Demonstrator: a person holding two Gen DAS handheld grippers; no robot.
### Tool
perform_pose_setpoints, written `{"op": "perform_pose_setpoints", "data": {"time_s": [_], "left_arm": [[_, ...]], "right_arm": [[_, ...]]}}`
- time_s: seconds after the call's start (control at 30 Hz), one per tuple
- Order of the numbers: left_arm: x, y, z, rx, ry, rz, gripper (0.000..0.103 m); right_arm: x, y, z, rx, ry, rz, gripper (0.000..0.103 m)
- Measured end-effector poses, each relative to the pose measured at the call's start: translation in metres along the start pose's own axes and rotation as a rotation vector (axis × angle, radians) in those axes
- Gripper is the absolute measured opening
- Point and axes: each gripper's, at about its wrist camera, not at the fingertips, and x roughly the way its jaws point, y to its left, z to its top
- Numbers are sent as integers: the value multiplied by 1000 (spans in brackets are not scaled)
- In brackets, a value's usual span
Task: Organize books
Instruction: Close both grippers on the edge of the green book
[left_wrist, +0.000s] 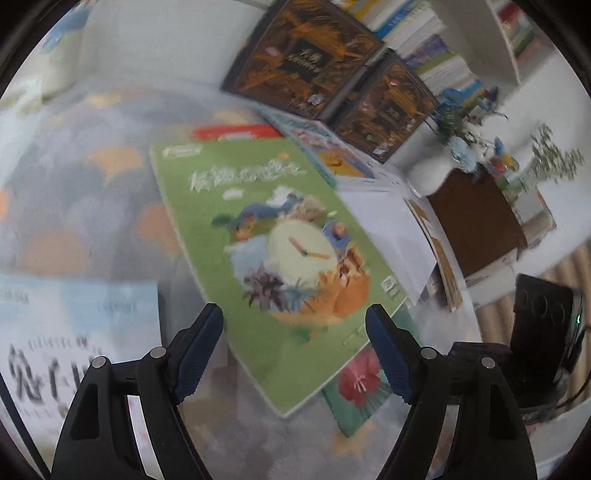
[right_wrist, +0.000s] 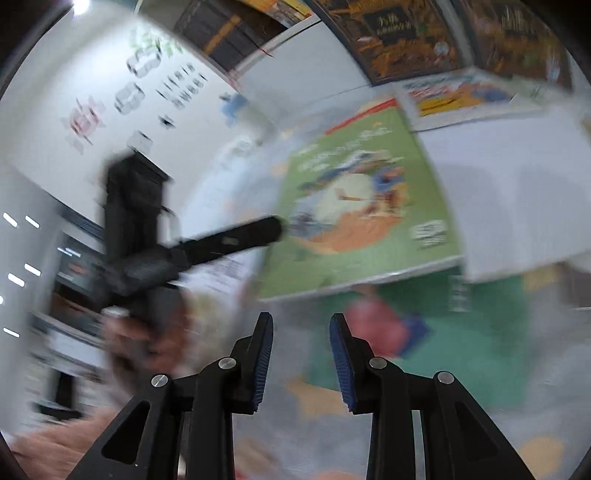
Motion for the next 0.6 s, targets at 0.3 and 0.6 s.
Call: {"op": "perform_pose_setpoints", "data": {"time_s": [0.3,0.6], "left_arm": [[20,-3,-5,-16,14,166,54],[13,-12,-5,88,44,276,56]], "right_arm": [[7,-53,50,75,-94,-208,32],[19,-44,41,53,-19,-129,34]]}}
